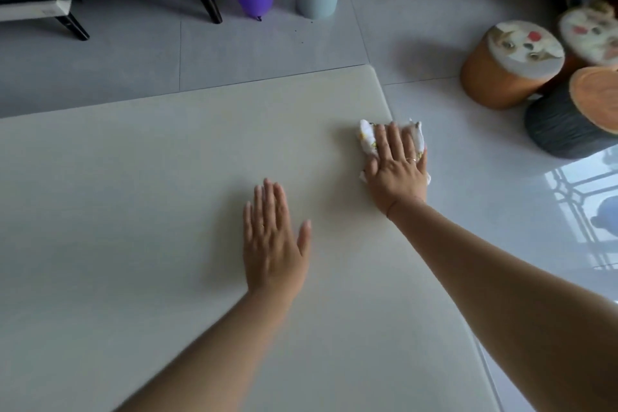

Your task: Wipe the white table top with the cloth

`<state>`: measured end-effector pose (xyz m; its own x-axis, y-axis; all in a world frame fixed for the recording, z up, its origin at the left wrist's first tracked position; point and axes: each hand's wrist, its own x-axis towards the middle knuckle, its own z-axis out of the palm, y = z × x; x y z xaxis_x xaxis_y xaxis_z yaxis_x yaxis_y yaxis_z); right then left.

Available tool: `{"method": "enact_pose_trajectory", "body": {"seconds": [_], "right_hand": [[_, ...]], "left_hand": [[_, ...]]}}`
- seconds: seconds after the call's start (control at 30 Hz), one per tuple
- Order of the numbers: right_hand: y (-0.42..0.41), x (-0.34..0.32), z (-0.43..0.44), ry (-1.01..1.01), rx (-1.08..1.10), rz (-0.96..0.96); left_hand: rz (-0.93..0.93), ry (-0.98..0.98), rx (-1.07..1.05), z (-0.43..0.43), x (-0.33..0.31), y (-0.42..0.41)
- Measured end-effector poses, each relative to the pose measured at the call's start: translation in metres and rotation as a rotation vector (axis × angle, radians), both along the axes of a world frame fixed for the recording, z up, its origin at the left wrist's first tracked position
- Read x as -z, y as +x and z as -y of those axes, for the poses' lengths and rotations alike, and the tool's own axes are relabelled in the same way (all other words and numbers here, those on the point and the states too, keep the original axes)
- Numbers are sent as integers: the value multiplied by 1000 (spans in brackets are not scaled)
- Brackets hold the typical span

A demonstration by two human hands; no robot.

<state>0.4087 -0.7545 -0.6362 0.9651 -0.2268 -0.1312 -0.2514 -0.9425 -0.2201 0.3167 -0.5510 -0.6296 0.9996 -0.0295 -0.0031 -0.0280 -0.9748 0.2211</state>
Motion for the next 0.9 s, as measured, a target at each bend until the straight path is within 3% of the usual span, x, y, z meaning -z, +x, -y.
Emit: {"method": "enact_pose_trajectory", "body": {"seconds": [0.13, 0.3, 0.5, 0.73, 0.9], "right_hand": [[-40, -1, -27, -10, 81, 29], [-71, -3, -8, -23, -242, 41], [-98, -2, -3, -28, 51, 9], [-137, -6, -1, 15, -187, 11], [-153, -7, 8, 3, 29, -44]], "left_hand": [[-32, 13, 92, 14, 7, -49], [-29, 24, 93, 13, 9, -49], [-7, 47, 81, 15, 11, -50], [2, 48, 76, 17, 10, -50], [0, 44, 61, 16, 5, -53]]}}
